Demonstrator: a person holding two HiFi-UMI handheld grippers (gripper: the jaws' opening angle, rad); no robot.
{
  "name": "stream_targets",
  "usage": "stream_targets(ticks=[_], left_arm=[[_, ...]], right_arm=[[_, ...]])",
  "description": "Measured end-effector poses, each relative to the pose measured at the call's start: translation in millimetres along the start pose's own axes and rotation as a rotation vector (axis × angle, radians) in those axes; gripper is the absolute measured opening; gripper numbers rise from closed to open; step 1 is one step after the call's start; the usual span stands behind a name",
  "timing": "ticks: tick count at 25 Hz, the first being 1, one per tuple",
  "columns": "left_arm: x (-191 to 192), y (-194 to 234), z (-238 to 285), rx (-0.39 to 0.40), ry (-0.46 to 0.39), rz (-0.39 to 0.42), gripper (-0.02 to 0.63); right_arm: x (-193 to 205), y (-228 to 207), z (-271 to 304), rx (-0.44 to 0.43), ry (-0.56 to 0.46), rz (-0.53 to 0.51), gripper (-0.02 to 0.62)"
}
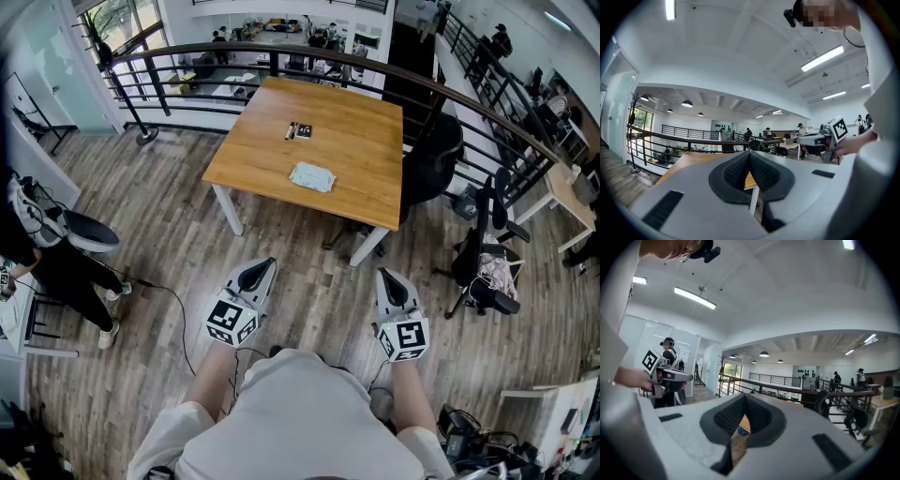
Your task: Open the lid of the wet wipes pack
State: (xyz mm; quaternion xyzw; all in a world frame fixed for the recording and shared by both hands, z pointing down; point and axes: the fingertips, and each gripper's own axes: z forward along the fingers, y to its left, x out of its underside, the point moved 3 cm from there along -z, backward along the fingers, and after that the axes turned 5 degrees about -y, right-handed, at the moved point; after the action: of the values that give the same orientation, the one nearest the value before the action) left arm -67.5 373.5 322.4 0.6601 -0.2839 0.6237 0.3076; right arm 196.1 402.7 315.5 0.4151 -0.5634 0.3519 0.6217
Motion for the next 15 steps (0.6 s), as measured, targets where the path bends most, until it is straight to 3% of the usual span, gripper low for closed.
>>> stream_targets(ticks=[15], left_arm=[[1,3,13,0.011,0.007,-0.01,-0.008]], right_arm=[[3,-5,9,-0.016,0.013,0.003,0.003]])
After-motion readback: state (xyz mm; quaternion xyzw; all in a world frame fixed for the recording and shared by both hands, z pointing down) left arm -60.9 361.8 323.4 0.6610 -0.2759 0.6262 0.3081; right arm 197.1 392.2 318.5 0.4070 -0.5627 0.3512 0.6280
